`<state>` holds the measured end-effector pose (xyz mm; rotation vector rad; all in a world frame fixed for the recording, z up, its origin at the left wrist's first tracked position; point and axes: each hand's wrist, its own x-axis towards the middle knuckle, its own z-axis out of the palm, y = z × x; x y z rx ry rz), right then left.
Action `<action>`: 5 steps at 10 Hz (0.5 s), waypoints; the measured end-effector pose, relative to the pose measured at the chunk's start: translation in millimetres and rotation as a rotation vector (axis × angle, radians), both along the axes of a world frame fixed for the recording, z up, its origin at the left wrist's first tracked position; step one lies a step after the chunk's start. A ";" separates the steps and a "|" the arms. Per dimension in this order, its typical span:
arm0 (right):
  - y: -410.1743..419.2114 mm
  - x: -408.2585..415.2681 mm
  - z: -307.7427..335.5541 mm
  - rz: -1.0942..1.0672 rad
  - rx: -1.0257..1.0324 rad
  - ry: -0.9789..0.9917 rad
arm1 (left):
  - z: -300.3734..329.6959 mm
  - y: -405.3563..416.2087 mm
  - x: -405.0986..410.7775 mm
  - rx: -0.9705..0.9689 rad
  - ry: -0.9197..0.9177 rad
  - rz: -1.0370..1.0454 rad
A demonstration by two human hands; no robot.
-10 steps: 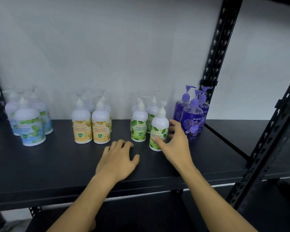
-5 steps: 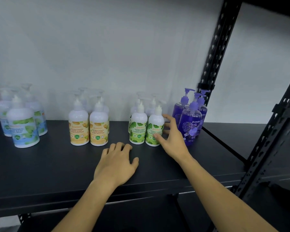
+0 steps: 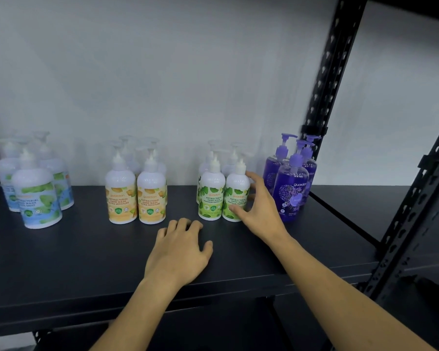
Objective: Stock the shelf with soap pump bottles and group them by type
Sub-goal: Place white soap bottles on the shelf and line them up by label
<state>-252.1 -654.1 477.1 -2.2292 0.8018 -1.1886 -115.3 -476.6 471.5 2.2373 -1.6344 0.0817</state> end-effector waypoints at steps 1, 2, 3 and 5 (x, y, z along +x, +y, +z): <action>-3.0 0.1 1.4 0.018 -0.001 0.005 | 0.3 0.0 -0.1 0.001 0.003 0.000; -3.9 0.6 1.7 0.015 -0.006 0.007 | 0.0 0.3 -0.6 0.007 0.007 -0.002; -5.6 1.5 1.3 0.019 -0.008 0.012 | 0.3 0.0 -0.6 0.008 0.005 -0.003; -7.3 1.8 -1.0 0.026 -0.009 -0.005 | 0.9 0.7 0.4 0.005 0.006 -0.004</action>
